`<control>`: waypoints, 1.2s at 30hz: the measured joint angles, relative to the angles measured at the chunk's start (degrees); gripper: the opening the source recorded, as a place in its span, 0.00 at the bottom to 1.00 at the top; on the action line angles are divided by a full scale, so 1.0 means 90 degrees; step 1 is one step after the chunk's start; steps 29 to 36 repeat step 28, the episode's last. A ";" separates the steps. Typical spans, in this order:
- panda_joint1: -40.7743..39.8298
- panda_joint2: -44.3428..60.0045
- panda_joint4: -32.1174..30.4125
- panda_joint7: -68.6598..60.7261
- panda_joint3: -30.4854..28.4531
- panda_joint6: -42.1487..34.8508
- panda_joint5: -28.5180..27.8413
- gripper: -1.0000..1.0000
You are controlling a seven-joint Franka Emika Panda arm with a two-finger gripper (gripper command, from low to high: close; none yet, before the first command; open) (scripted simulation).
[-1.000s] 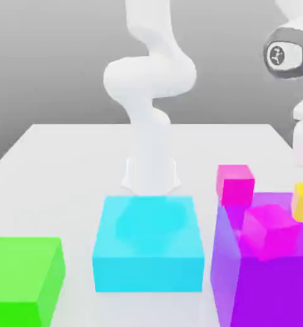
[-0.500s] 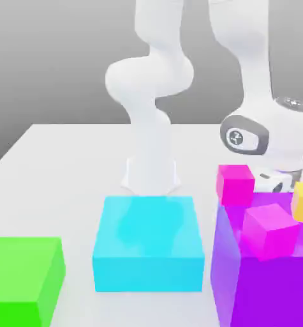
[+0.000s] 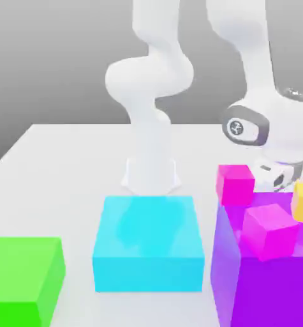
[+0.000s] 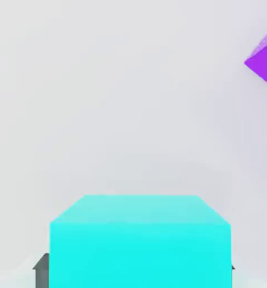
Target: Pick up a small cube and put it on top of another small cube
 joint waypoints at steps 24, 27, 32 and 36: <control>-0.0684 -0.2632 0.1735 -0.5210 -0.2195 -0.4542 0.0214 0.00; -0.0690 -0.2565 0.1611 -0.5224 -0.2204 -0.4353 0.0218 1.00; -0.0690 -0.2565 0.1611 -0.5224 -0.2204 -0.4353 0.0218 1.00; -0.0690 -0.2565 0.1611 -0.5224 -0.2204 -0.4353 0.0218 1.00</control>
